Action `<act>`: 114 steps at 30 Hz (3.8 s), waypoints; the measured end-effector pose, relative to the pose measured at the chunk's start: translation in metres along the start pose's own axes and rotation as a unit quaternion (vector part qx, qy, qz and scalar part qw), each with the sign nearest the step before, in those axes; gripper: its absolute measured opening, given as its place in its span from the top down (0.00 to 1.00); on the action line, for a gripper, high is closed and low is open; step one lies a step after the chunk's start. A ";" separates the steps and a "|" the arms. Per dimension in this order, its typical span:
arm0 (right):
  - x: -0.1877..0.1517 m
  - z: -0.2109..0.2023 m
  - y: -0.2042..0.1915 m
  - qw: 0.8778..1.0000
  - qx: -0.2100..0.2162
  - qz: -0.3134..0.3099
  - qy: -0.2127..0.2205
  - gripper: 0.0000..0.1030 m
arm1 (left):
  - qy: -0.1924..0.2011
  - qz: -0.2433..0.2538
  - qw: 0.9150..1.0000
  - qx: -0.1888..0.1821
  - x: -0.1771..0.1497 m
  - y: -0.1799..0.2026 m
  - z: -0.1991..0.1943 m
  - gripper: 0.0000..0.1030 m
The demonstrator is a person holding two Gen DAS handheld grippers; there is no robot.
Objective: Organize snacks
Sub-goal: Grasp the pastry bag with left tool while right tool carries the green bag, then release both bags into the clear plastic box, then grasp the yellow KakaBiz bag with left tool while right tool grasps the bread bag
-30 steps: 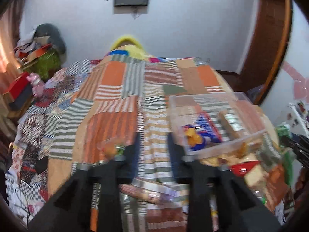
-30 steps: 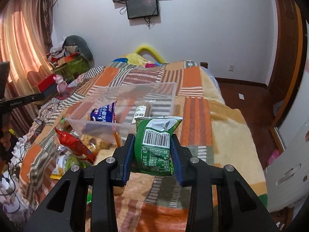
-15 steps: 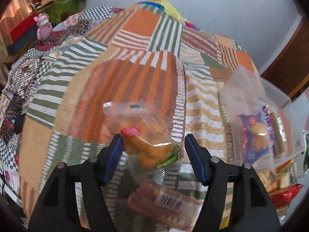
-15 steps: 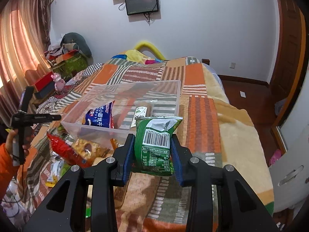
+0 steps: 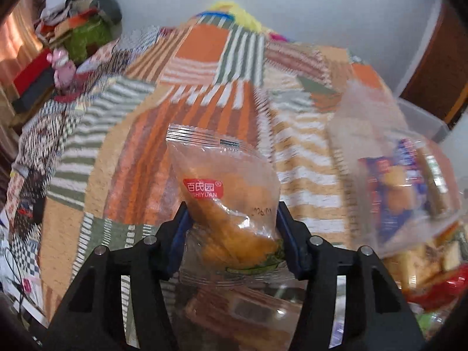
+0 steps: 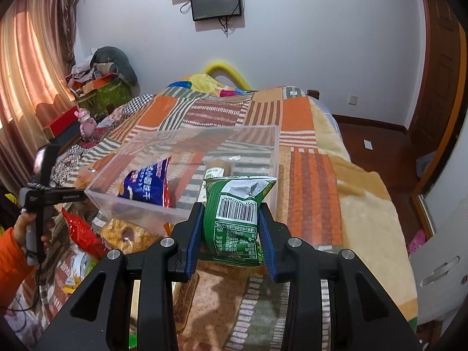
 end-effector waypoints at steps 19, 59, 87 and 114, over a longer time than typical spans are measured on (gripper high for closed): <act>0.024 0.035 0.000 1.000 -0.002 -0.003 -0.003 0.68 | 0.063 0.088 0.987 -0.120 0.049 0.170 -0.084 0.45; -0.032 -0.036 -0.064 0.998 0.056 -0.025 -0.002 0.20 | 0.040 0.116 0.990 -0.063 -0.054 0.105 -0.140 0.22; -0.099 -0.002 -0.085 0.990 0.088 0.039 -0.103 0.26 | -0.038 0.074 0.992 -0.095 -0.121 0.108 -0.063 0.22; -0.087 -0.050 -0.068 0.992 0.104 0.042 -0.055 0.58 | 0.008 0.081 0.991 -0.102 -0.126 0.086 -0.118 0.95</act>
Point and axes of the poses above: each gripper's, at about its wrist camera, not at the fingertips, and z roughly the way its jaws point, y to its right, x to its top, the point moved 9 cm from there along z, roughly the way its jaws point, and after that the axes turned 1 degree about x, right-handed, at the moved point
